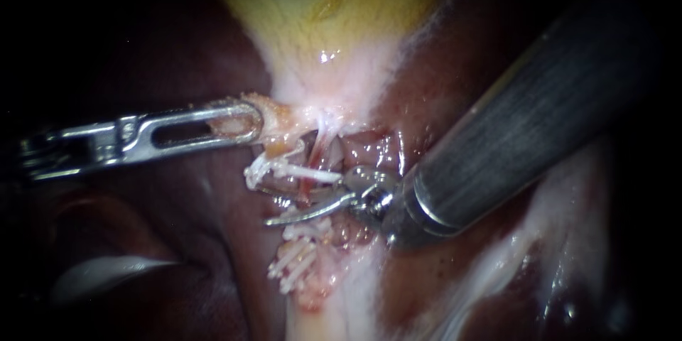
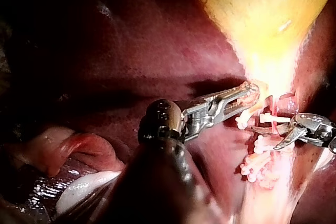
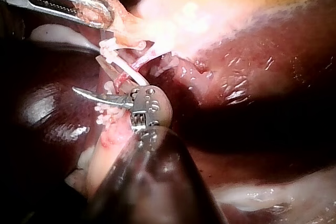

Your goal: Go to the cutting position right tube

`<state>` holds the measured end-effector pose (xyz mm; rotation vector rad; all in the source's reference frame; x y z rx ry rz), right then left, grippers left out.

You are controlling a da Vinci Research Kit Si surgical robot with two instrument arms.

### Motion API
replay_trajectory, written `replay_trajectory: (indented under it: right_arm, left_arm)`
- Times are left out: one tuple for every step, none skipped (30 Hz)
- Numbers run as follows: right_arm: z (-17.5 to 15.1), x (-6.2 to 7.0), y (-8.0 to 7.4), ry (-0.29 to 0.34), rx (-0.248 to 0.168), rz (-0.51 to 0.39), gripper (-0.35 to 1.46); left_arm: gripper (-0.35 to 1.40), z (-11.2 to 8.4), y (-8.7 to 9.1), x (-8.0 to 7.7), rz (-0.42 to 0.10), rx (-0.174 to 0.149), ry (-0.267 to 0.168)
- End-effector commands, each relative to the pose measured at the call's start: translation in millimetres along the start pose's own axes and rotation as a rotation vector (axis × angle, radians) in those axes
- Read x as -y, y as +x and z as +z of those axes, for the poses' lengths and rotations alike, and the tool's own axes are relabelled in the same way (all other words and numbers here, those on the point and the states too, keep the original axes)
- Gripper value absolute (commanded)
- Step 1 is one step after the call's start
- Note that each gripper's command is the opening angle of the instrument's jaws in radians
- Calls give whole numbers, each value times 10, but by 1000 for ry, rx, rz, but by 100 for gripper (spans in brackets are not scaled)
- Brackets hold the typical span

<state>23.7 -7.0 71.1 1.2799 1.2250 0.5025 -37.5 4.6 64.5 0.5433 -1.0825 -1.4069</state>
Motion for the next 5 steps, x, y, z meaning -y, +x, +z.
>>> replay_trajectory:
  right_arm:
    - [0,0,0,0,0,0,143]
    - [0,0,0,0,0,0,143]
    - [-1,0,0,0,0,0,143]
    - [-1,0,0,0,0,0,143]
    - [-1,0,0,0,0,0,143]
  left_arm:
    - [-35,0,0,0,0,0,0]
    - [-35,0,0,0,0,0,0]
    - [-35,0,0,0,0,0,0]
    - [-35,0,0,0,0,0,0]
    - [-35,0,0,0,0,0,0]
